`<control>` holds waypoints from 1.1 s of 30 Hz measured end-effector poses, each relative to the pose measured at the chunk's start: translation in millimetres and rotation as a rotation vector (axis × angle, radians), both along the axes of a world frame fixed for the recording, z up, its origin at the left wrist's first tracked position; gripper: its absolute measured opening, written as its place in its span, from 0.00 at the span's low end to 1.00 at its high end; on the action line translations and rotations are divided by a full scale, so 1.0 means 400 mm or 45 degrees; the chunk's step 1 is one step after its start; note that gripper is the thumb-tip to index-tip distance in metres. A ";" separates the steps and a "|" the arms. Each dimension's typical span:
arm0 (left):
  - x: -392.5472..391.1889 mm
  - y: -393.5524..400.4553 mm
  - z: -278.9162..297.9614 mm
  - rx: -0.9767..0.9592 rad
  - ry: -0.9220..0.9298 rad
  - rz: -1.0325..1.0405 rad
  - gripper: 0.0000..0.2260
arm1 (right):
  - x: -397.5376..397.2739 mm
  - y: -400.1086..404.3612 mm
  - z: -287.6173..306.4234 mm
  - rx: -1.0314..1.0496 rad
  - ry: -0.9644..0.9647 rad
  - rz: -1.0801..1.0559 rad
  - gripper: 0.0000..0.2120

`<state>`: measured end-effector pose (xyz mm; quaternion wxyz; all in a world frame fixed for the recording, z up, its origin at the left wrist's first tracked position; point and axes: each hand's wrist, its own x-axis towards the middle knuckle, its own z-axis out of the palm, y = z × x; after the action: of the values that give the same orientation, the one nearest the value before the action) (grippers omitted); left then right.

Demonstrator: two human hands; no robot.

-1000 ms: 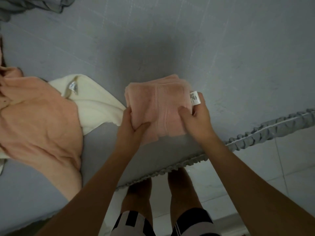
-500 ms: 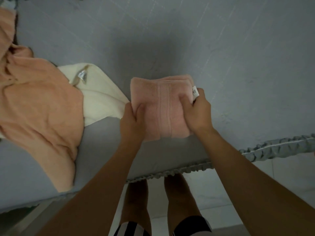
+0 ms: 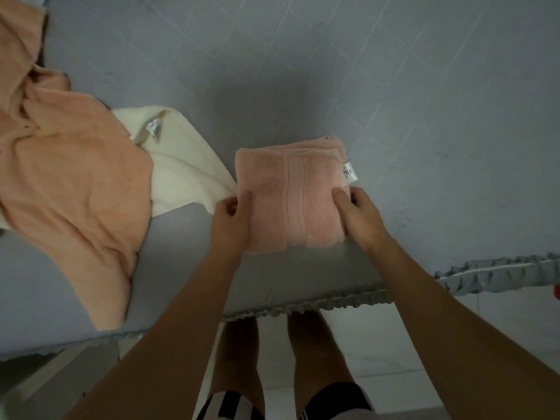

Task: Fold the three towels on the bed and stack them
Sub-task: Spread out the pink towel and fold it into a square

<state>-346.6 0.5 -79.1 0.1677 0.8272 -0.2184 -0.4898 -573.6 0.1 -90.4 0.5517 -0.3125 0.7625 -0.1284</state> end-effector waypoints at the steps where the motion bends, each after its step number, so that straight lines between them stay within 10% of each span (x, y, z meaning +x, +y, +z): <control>1: 0.005 -0.007 0.002 0.099 0.099 0.017 0.21 | -0.004 0.007 -0.001 0.002 0.026 0.023 0.18; 8: -0.006 -0.128 0.079 0.169 0.507 0.117 0.26 | 0.004 -0.119 0.068 -0.140 -0.015 -0.111 0.16; 16: -0.004 -0.466 0.114 -0.338 0.020 -0.017 0.17 | 0.042 -0.469 0.120 -0.540 0.030 -0.088 0.15; 20: -0.012 -0.466 0.049 -0.203 -0.391 -0.253 0.24 | 0.071 -0.493 0.059 -0.419 0.504 0.225 0.27; 25: -0.076 -0.439 0.011 -0.862 -0.716 -1.052 0.26 | 0.175 -0.469 0.029 -1.081 0.744 1.009 0.31; 33: -0.011 -0.475 -0.099 -0.299 -0.567 -1.031 0.28 | 0.153 -0.518 -0.060 -0.638 0.768 0.968 0.33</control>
<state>-350.9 -189.6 -118.6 0.0049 0.7360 -0.6076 -0.2985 -512.6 -206.9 -114.5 0.2247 -0.7110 0.6664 -0.0022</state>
